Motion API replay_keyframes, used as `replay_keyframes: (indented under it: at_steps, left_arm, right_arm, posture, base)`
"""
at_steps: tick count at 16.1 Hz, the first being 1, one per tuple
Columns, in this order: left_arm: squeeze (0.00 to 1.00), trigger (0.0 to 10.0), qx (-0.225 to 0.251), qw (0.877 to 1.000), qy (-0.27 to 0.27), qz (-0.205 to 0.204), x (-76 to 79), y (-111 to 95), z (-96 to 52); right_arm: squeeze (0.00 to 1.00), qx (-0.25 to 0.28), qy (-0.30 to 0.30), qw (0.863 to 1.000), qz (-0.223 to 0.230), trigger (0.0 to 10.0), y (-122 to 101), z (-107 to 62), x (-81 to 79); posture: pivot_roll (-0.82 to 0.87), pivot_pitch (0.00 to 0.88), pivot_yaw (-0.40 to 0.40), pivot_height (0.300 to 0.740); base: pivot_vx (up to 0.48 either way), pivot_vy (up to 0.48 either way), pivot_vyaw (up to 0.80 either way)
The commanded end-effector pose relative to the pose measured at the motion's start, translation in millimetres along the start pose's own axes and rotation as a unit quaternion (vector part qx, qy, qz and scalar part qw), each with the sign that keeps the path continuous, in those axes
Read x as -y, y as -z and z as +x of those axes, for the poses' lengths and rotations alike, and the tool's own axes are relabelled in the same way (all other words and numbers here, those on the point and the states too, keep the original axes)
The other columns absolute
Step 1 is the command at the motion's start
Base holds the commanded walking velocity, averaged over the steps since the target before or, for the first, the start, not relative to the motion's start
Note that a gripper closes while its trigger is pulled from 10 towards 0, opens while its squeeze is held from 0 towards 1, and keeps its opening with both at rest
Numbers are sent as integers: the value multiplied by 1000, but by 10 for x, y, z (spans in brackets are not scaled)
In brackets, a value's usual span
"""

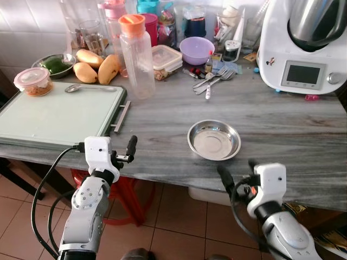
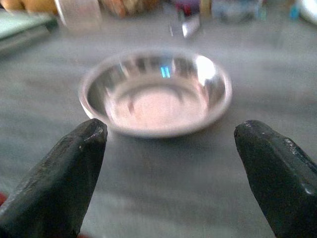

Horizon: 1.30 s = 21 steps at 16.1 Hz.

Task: Setting the table

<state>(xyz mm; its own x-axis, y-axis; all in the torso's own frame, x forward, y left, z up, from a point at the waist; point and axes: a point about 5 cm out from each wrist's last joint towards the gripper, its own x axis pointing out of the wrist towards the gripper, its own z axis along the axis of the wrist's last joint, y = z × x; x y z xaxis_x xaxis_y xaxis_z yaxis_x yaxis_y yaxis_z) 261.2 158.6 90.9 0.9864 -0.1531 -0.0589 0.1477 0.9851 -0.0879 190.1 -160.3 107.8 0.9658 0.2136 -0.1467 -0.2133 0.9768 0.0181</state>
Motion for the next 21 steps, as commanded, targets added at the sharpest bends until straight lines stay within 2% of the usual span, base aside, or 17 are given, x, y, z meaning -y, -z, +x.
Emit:
replay_keyframes:
  at_steps: [1,2,3,6,7,8,13,15,18,21]
  left_arm:
    - [0,10000,-5,1000,-22,-5,-22,-10,1]
    - [0,10000,-13,999,-32,-7,-21,15,-3]
    - [0,10000,-17,999,-35,-9,-22,35,-11]
    - [0,10000,-12,999,-40,10,-32,58,-16]
    - [0,10000,-17,999,-44,8,-19,98,-19]
    - [0,10000,-18,999,-46,6,-2,107,-4]
    - [0,10000,-16,999,-50,9,-1,112,37]
    - [0,10000,-16,998,-52,9,2,115,54]
    - [0,10000,-21,998,-57,4,4,150,44]
    - [0,10000,-29,998,-63,-1,6,193,28]
  right_arm:
    - [1000,22,11,1000,1,10000,-86,29,-24]
    - [918,24,31,999,-11,10000,-86,43,18]
    - [0,25,55,998,-23,10000,-73,60,84]
    - [0,49,110,992,-40,10000,-137,98,255]
    - [0,58,149,986,-44,10000,-172,123,352]
    - [0,50,157,985,-51,10000,-133,150,374]
    - [0,41,163,984,-59,10000,-94,226,363]
    - [0,47,146,987,-50,10000,-101,245,367]
    - [0,46,184,981,-49,10000,-88,259,452]
    - [0,35,208,975,-74,10000,-15,270,487]
  posture:
    - [-74,0,62,740]
    - [-74,0,63,740]
    - [-77,0,64,740]
    - [-83,0,60,740]
    - [-87,0,59,740]
    - [-84,0,55,740]
    - [-86,0,49,740]
    - [-89,0,51,740]
    - [-86,0,50,740]
    - [-78,0,53,740]
  base:
    - [0,0,0]
    - [0,0,0]
    - [0,0,0]
    - [0,0,0]
    - [0,0,0]
    - [0,0,0]
    - [-96,0,0]
    - [-249,0,0]
    - [-281,0,0]
    - [-318,0,0]
